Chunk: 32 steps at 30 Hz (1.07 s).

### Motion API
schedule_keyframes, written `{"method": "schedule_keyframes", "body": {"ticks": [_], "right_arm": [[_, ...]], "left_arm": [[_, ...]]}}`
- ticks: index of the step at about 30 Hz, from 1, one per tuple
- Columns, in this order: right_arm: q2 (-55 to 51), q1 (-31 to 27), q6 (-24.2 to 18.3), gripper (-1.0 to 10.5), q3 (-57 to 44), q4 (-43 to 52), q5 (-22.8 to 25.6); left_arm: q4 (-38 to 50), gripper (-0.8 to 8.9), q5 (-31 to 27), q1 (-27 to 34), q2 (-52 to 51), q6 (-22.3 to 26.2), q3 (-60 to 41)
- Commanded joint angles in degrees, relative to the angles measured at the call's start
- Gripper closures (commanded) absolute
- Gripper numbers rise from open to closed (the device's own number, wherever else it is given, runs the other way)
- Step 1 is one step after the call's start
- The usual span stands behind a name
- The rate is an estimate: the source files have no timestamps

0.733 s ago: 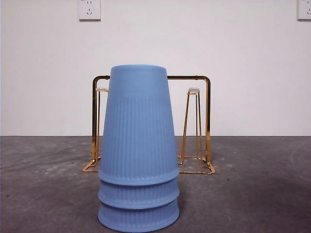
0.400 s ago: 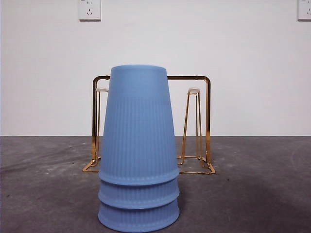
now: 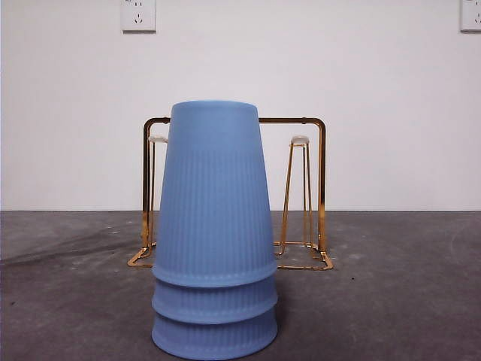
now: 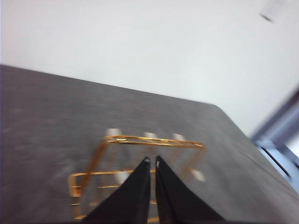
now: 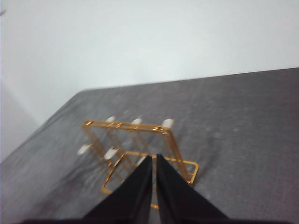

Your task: Pick the top cup and place it on cupholder, pick up the mid cup and place it on cupholder, last pick the bottom cup and place it on cupholder.

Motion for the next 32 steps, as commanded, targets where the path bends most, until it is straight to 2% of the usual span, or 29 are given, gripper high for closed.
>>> {"method": "schedule_keyframes", "body": {"ticks": [1, 4, 8, 10, 13, 18, 20, 23, 26, 28, 32], "right_arm": [[3.7, 2.4, -5.9, 9.4, 6.8, -3.4, -1.2], [7.2, 7.6, -9.8, 9.4, 12.9, -8.0, -1.0], [10.5, 13.8, -15.8, 9.3, 18.7, -14.5, -1.0], [11.0, 15.6, -17.8, 9.4, 19.6, -16.1, -1.0], [10.9, 16.9, -18.4, 9.3, 19.6, -16.3, -1.0], [11.0, 17.0, -17.1, 9.3, 19.6, -16.6, -1.0], [11.0, 17.0, -17.1, 8.3, 19.6, -16.8, -1.0], [11.0, 17.0, -16.9, 6.2, 19.6, -17.2, -1.0], [11.0, 17.0, -15.9, 4.3, 19.6, -17.1, -1.0], [11.0, 17.0, -15.9, 3.7, 19.6, -17.1, -1.0], [11.6, 17.0, -13.4, 3.6, 19.6, -17.3, -1.0]], "left_arm": [[-3.1, 7.96, 2.3, -3.8, 4.0, 4.2, 6.2], [-8.1, 7.96, 5.0, -7.5, 7.6, 8.7, 11.7], [-16.3, 7.97, 11.1, -10.4, 10.9, 18.4, 17.6], [-18.5, 7.96, 12.4, -11.1, 11.2, 21.6, 18.8], [-19.5, 7.94, 12.4, -11.6, 11.1, 22.4, 19.1], [-19.3, 7.66, 12.4, -11.6, 10.8, 22.5, 19.1], [-19.4, 6.83, 12.4, -11.6, 11.0, 22.5, 19.1], [-19.3, 4.62, 12.3, -11.6, 11.1, 22.5, 19.1], [-19.1, 2.93, 12.3, -11.6, 11.1, 22.4, 19.1], [-19.0, 2.45, 12.3, -11.6, 11.1, 22.4, 19.1], [-19.1, 2.42, 12.3, -11.6, 11.1, 22.4, 19.1]]}}
